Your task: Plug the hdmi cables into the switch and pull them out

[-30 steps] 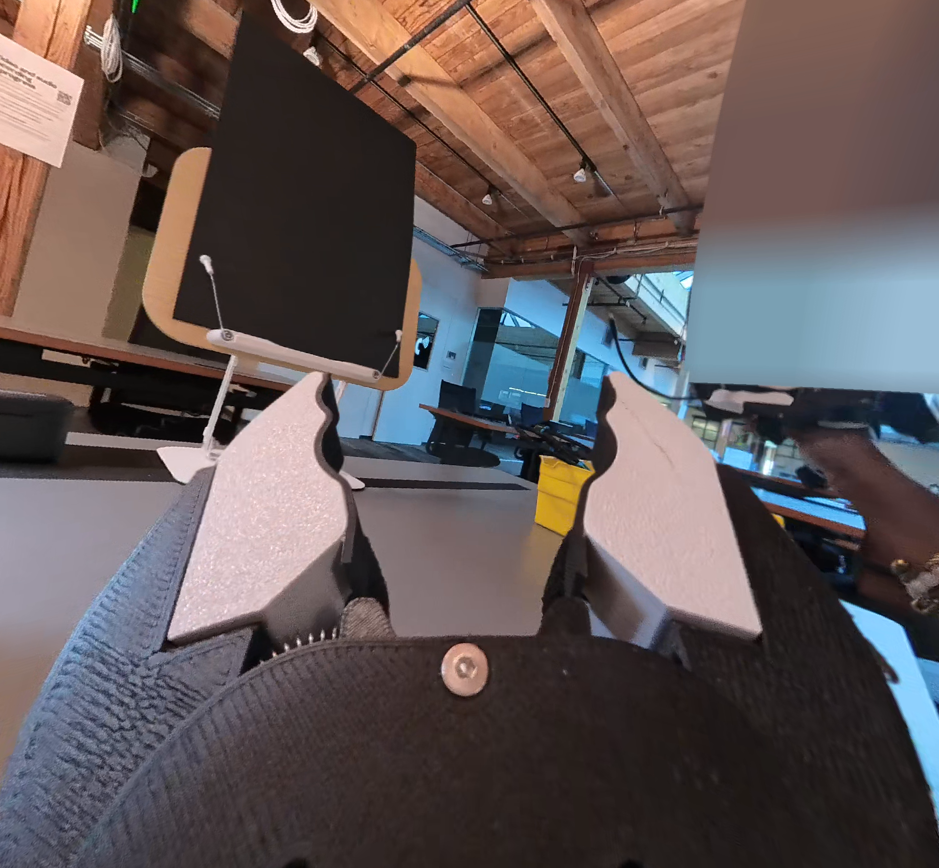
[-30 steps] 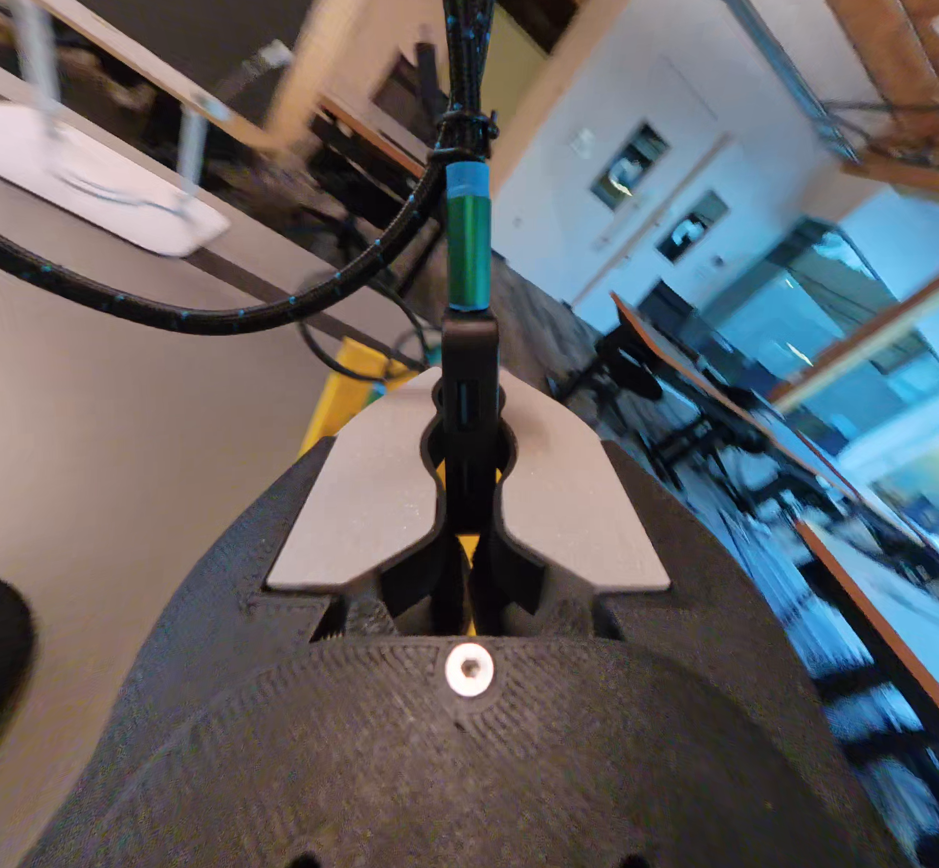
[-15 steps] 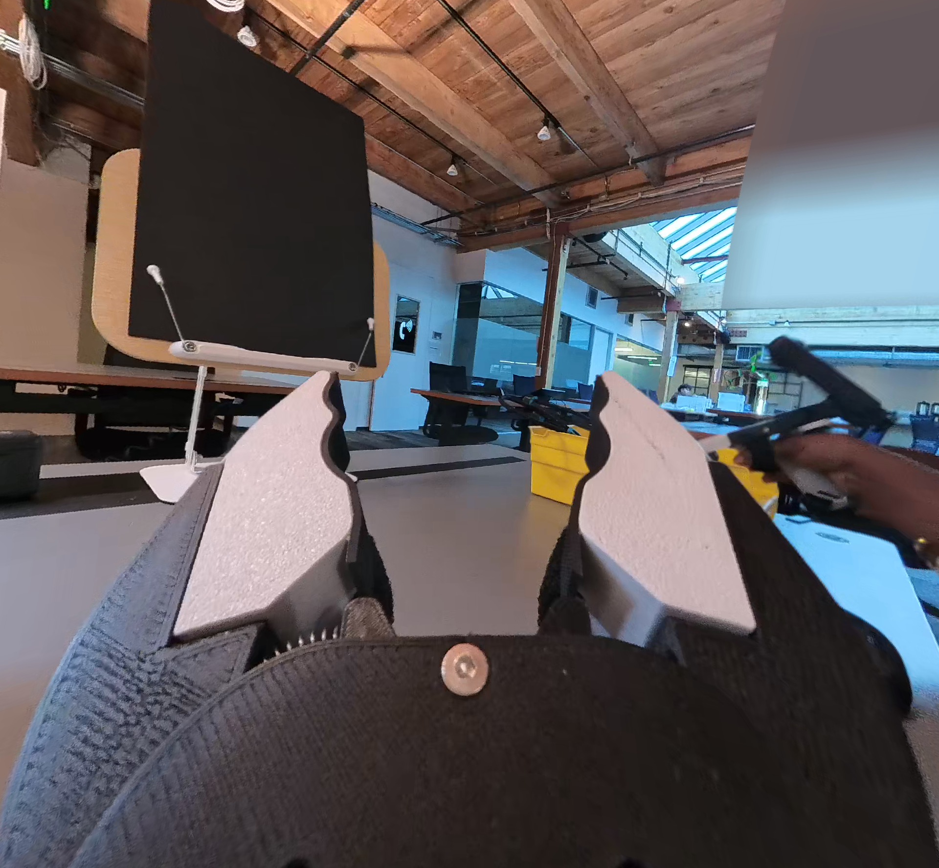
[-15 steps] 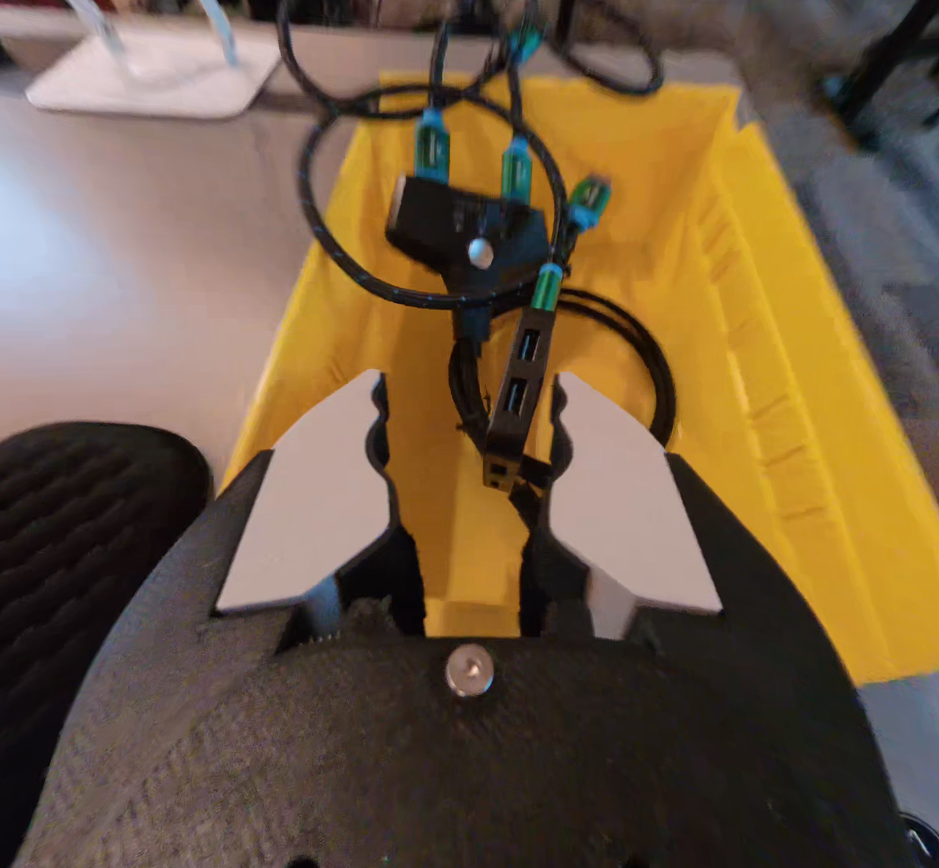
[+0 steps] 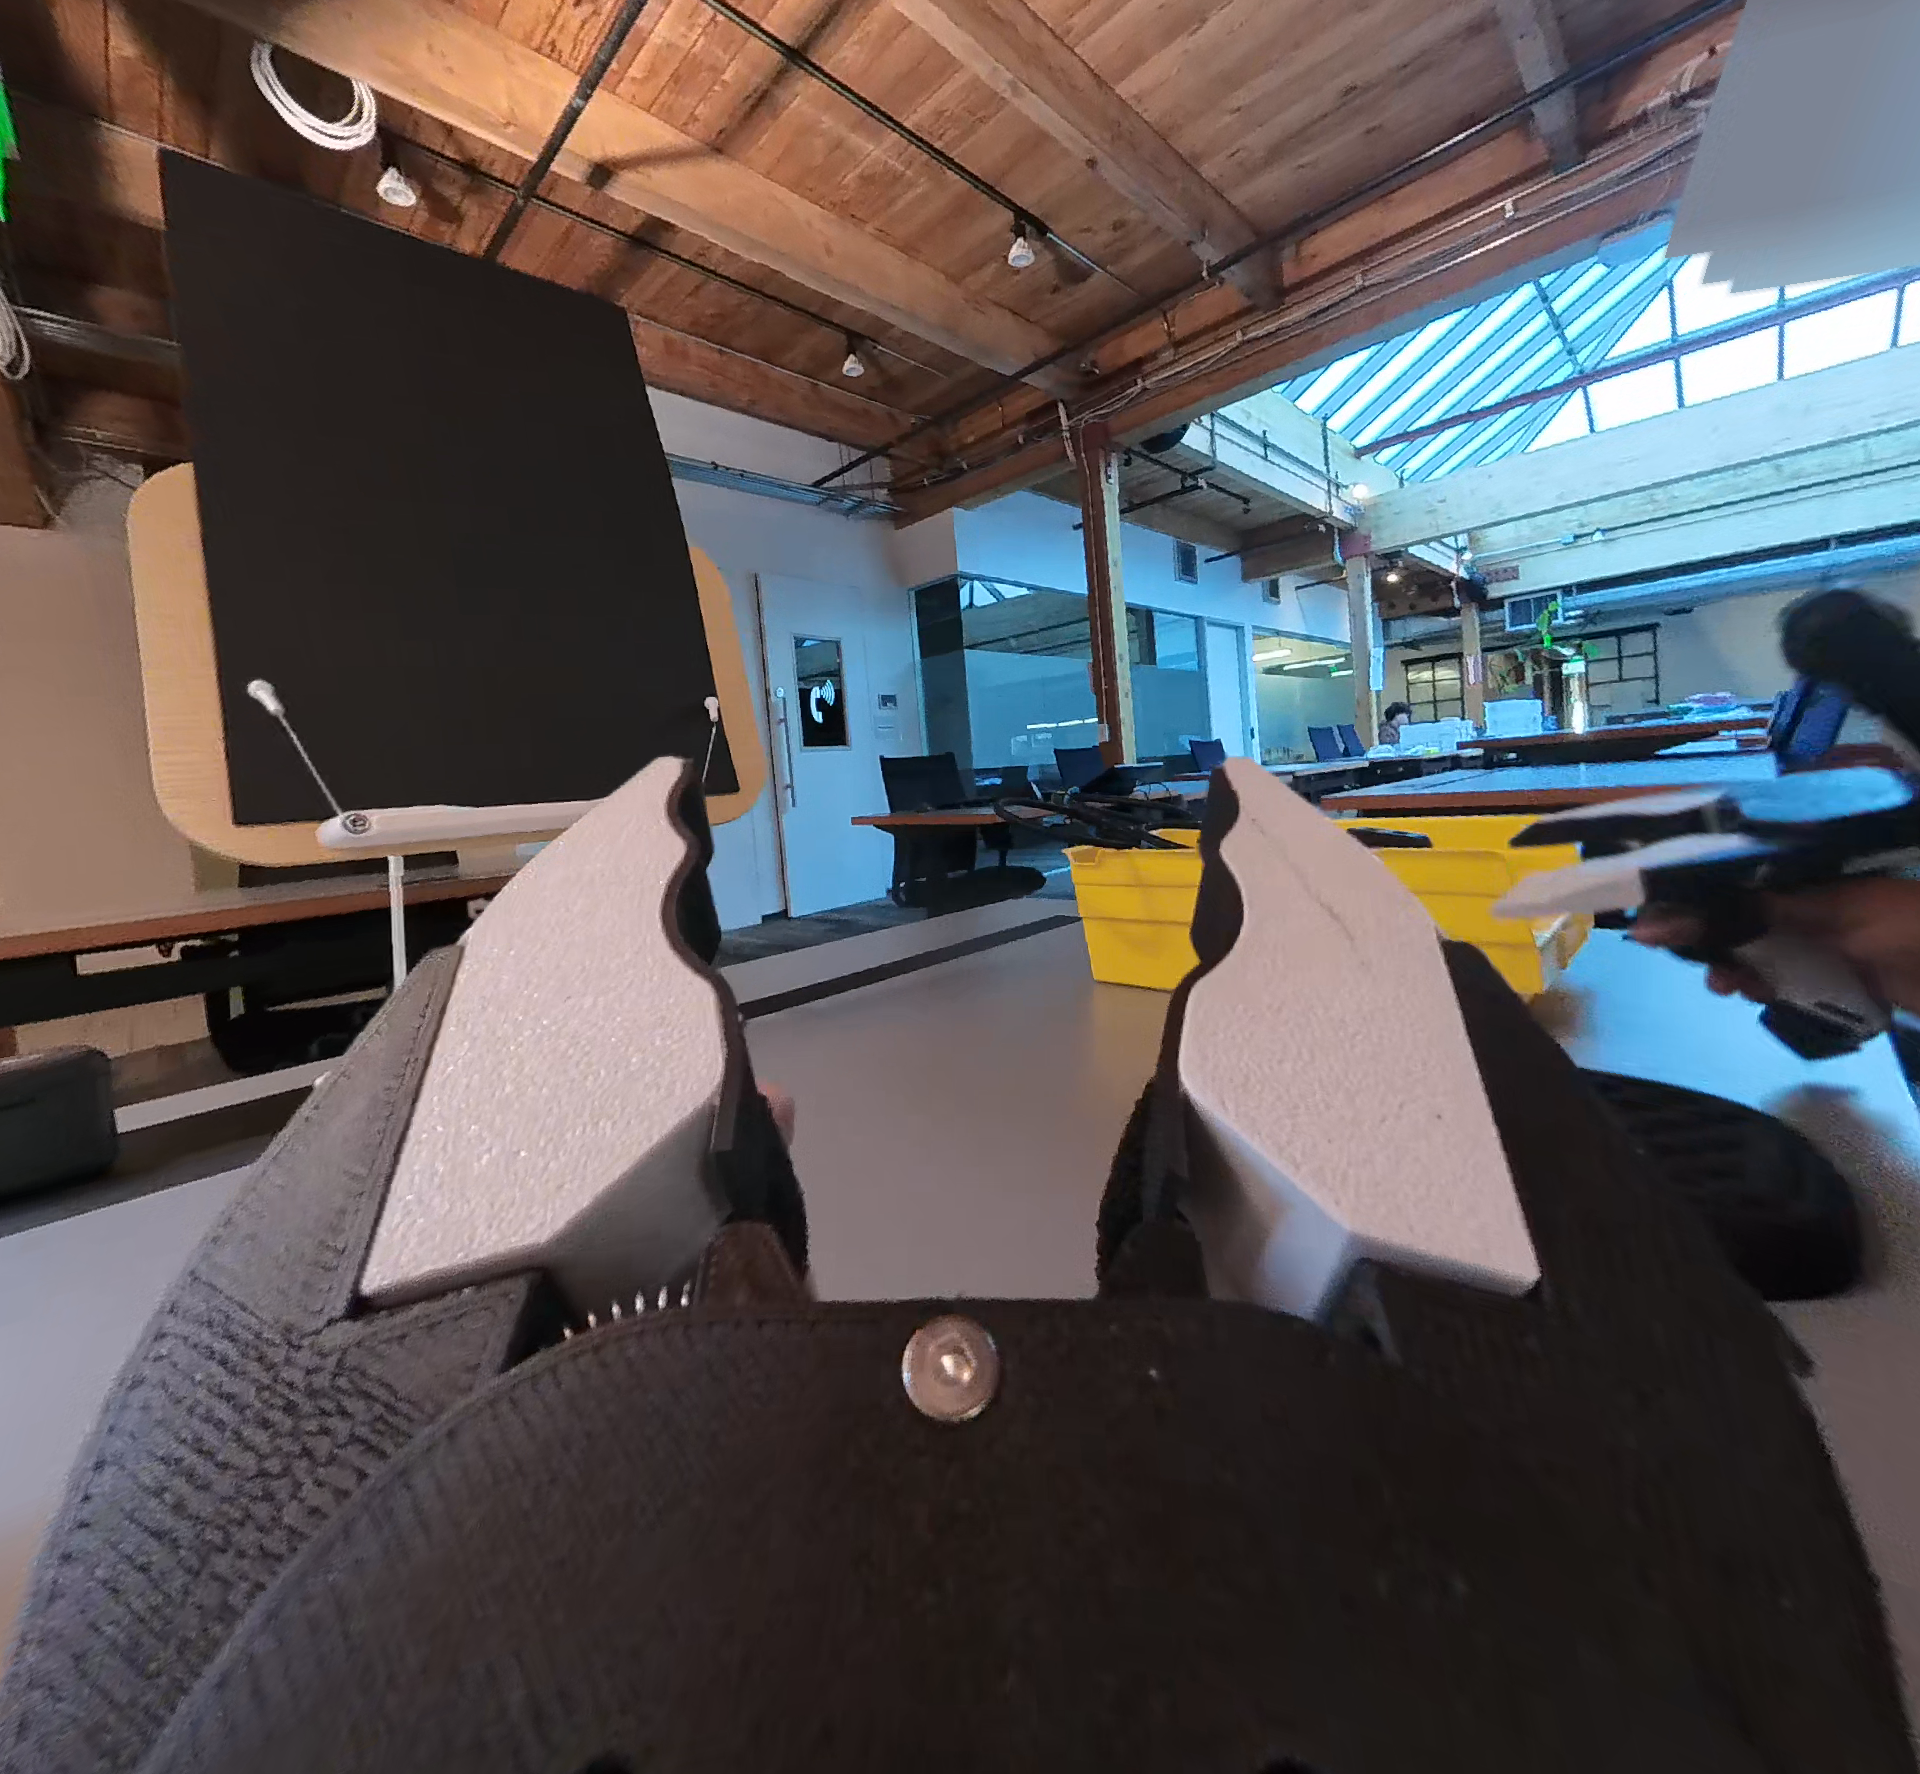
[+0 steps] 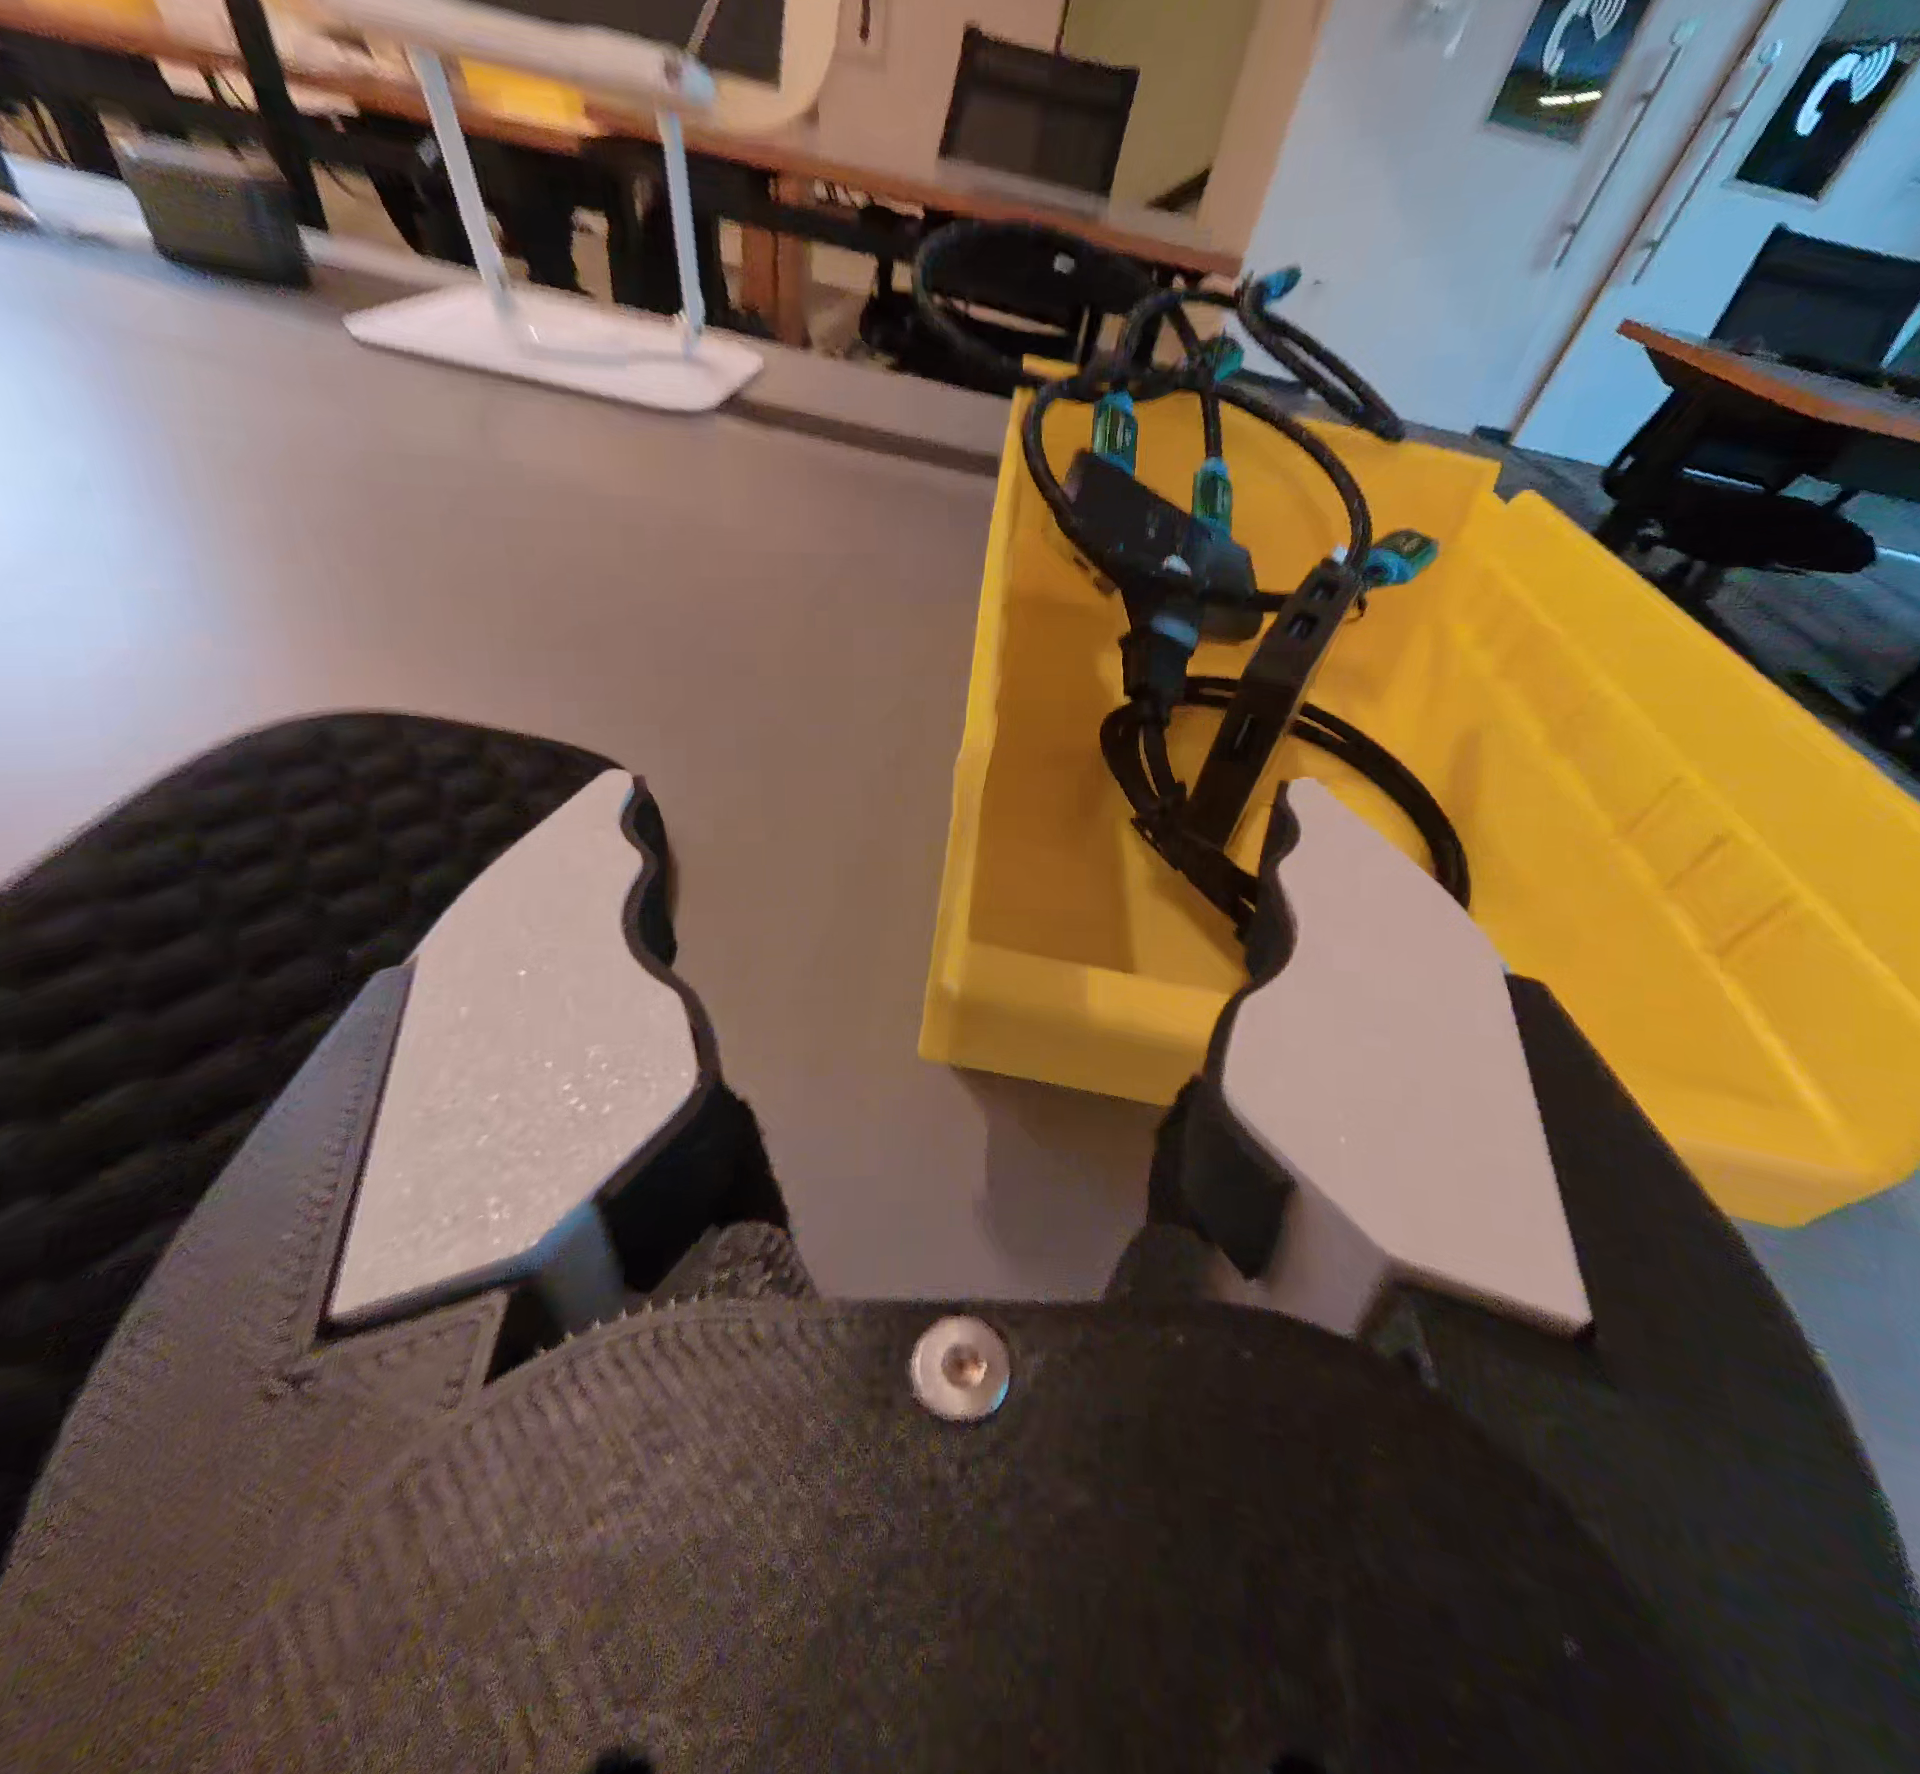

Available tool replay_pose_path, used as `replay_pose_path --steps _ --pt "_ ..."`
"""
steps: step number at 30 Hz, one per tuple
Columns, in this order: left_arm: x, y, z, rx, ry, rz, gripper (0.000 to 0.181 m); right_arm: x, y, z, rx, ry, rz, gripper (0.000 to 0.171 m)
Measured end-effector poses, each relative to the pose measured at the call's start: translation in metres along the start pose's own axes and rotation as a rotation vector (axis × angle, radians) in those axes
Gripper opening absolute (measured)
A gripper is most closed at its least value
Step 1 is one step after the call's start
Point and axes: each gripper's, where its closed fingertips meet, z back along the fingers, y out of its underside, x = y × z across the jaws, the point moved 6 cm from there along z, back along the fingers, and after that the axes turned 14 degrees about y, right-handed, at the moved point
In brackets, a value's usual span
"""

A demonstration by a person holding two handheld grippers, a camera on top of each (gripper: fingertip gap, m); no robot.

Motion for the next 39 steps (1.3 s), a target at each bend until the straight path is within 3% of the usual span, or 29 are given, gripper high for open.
replay_pose_path --steps 7,11,13,15,24,29,33,39 --pt "0.000 -0.010 0.015 -0.127 -0.034 0.113 0.083 0.022 0.013 -0.007 -0.054 0.058 0.206 0.086" --pt "0.003 -0.008 0.015 -0.124 -0.039 0.145 0.081 0.011 0.015 -0.023 0.006 0.082 0.168 0.083" --pt "0.003 -0.008 0.015 -0.123 -0.041 0.142 0.080 0.013 0.016 -0.031 0.062 -0.012 0.172 0.032" --pt "0.003 -0.008 0.015 -0.122 -0.044 0.147 0.079 0.013 0.012 -0.039 0.076 0.002 0.254 0.008" --pt "0.003 -0.007 0.013 -0.104 -0.039 0.152 0.077 0.078 -0.009 -0.076 0.154 -0.082 0.392 0.016" --pt "0.002 -0.009 0.015 -0.129 -0.034 0.156 0.077 0.127 -0.021 -0.086 0.172 -0.096 0.436 0.012" --pt "-0.002 -0.009 0.014 -0.111 -0.020 0.129 0.077 0.172 -0.034 -0.090 0.198 -0.296 0.399 0.019" --pt "-0.002 -0.010 0.014 -0.120 -0.020 0.133 0.077 0.246 -0.052 -0.092 0.216 -0.343 0.531 0.023"
